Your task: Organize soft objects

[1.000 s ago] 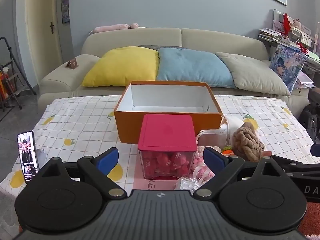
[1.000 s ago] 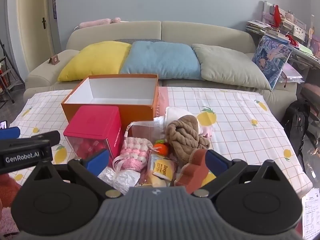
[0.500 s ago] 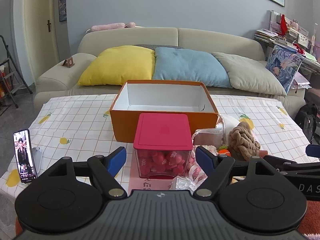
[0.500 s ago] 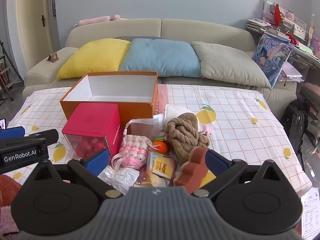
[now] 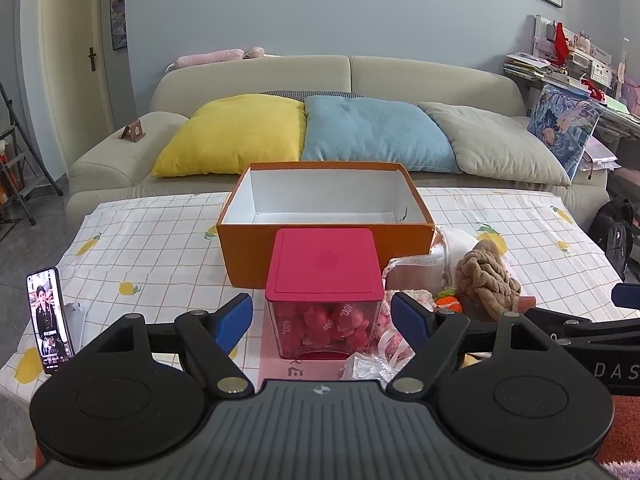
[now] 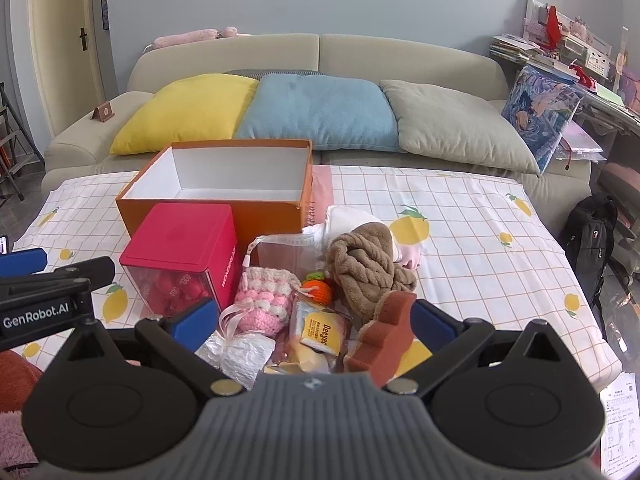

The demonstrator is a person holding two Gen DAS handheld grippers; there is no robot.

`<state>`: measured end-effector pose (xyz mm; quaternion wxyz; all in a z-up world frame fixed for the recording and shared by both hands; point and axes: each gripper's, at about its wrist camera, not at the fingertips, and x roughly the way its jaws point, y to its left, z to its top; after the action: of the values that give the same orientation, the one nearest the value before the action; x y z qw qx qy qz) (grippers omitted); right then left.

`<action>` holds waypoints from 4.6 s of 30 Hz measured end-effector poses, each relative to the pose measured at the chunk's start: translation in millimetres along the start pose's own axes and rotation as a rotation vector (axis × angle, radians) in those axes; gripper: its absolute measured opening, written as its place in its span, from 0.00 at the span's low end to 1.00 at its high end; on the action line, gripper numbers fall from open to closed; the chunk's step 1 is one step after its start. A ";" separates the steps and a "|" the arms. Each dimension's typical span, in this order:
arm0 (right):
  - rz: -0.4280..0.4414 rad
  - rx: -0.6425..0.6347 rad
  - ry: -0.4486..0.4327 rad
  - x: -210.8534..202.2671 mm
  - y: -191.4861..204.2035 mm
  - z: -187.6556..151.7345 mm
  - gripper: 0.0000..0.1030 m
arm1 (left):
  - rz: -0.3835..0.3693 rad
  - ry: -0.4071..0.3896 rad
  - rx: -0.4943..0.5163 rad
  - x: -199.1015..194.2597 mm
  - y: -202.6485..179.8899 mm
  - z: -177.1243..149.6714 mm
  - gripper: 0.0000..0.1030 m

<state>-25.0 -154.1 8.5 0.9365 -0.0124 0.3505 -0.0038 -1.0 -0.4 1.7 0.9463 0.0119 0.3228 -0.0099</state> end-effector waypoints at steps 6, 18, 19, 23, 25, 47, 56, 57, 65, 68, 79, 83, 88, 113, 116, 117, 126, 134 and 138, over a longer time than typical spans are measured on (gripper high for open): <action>-0.001 -0.002 0.001 -0.3 -0.3 1.3 0.97 | -0.007 -0.004 0.000 0.2 0.6 1.0 0.90; -0.005 -0.004 -0.001 -1.2 -0.5 2.1 0.97 | -0.038 -0.006 0.024 0.2 -1.5 1.5 0.91; -0.005 -0.004 -0.001 -1.2 -0.7 2.0 0.97 | -0.038 -0.004 0.018 0.3 -1.2 1.1 0.91; -0.005 -0.005 -0.001 -1.1 -0.5 1.8 0.97 | -0.045 -0.008 0.006 0.4 0.3 0.9 0.91; -0.005 -0.005 -0.001 -1.0 -0.8 1.6 0.97 | -0.047 -0.010 -0.001 0.1 1.1 1.1 0.91; -0.008 -0.008 0.001 -0.5 -1.0 0.0 0.97 | -0.027 -0.038 0.053 -3.6 -5.5 1.4 0.91; -0.009 -0.008 0.002 -0.5 -0.8 -0.1 0.97 | -0.029 -0.036 0.049 -3.8 -5.1 0.8 0.91; -0.008 -0.008 0.003 -0.4 -0.9 0.0 0.97 | -0.030 -0.035 0.048 -3.7 -5.2 0.8 0.91; 0.016 0.010 0.036 11.5 -7.8 -0.6 0.90 | -0.138 0.020 0.035 9.1 -2.8 -4.2 0.80; 0.028 0.052 0.111 28.4 -17.3 -3.6 0.75 | -0.188 0.058 0.054 20.2 -5.4 -6.9 0.71; 0.020 0.170 0.309 79.1 -49.0 -28.4 0.59 | -0.401 0.238 0.249 71.5 -31.2 -25.8 0.64; 0.004 0.198 0.335 92.6 -59.3 -29.7 0.59 | -0.418 0.262 0.378 87.1 -45.1 -33.4 0.68; 0.012 0.209 0.361 108.6 -60.9 -29.3 0.61 | -0.410 0.271 0.536 102.8 -61.8 -45.0 0.74; -0.005 0.155 0.380 157.2 -64.5 -36.1 0.48 | -0.186 0.221 1.035 136.8 -119.7 -103.2 0.73; -0.009 0.151 0.363 151.9 -64.1 -35.7 0.44 | -0.190 0.222 0.973 133.3 -116.2 -96.3 0.61; -0.012 0.149 0.354 149.2 -64.0 -35.3 0.43 | -0.191 0.224 0.951 131.6 -114.6 -93.6 0.61; -0.052 0.123 0.261 117.0 -62.2 -30.0 0.36 | -0.203 0.150 0.677 95.4 -87.9 -58.4 0.52; -0.061 0.087 0.139 76.6 -53.7 -21.1 0.34 | -0.317 0.132 0.286 59.0 -41.5 -8.6 0.52; -0.014 0.057 0.069 54.5 -43.7 -9.4 0.34 | -0.345 0.100 0.136 44.2 -14.3 12.2 0.52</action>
<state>10.0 -198.9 -33.2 0.9238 0.0121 0.3820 -0.0210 41.1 -15.5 -15.9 0.9105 0.0208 0.3651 -0.1930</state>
